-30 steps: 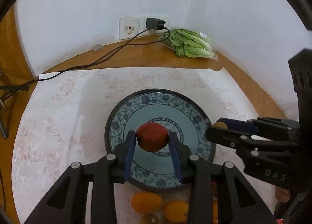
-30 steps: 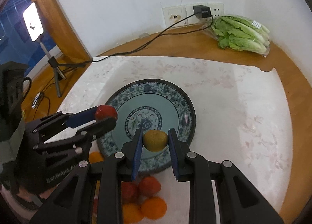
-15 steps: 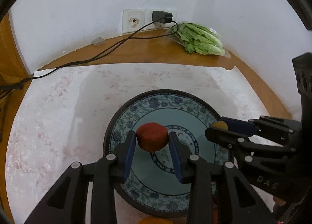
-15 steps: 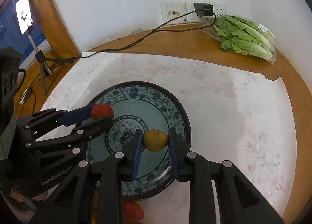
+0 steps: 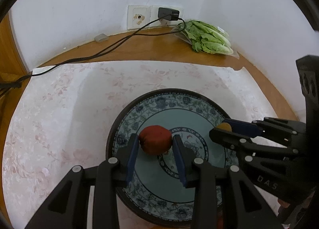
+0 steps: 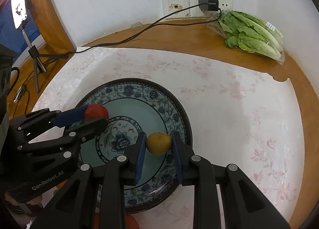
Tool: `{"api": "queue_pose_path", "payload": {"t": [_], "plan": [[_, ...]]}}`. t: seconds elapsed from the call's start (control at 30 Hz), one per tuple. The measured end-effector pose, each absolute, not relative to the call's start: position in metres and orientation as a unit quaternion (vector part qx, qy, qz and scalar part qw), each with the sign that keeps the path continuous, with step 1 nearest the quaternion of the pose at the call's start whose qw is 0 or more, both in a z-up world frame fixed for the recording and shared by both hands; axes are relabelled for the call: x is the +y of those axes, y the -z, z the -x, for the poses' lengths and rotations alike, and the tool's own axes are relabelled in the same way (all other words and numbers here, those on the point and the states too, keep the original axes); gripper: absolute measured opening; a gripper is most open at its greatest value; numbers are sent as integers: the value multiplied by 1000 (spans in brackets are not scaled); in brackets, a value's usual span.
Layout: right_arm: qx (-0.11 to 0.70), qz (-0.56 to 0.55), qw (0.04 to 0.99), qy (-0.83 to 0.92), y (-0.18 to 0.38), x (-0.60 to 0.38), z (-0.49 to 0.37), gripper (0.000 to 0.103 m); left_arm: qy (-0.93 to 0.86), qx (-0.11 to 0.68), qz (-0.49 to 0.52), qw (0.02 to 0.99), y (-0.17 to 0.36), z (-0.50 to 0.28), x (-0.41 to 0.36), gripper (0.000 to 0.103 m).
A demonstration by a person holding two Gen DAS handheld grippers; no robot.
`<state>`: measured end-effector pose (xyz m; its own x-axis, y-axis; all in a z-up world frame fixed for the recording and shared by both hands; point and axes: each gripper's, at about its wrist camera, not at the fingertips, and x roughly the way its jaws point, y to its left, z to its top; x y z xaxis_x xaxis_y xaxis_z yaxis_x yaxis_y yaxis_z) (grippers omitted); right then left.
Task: Organize fruits
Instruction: 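Carry the apple and pear onto the blue plate and open both tools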
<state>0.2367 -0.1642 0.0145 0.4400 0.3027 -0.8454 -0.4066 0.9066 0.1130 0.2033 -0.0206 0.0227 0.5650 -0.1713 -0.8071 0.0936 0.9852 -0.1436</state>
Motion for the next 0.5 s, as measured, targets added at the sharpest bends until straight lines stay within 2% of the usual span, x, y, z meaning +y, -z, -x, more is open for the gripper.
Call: {"api": "queue_pose_path", "payload": {"t": [0.1, 0.33, 0.5], "plan": [[485, 52, 849, -204, -15, -166, -237, 30, 74, 463, 37, 883, -22, -204, -22, 37], [473, 45, 857, -201, -24, -169, -234, 40, 81, 452, 27, 888, -31, -198, -25, 49], [465, 35, 861, -203, -32, -173, -226, 42, 81, 451, 32, 888, -42, -192, -21, 50]]}}
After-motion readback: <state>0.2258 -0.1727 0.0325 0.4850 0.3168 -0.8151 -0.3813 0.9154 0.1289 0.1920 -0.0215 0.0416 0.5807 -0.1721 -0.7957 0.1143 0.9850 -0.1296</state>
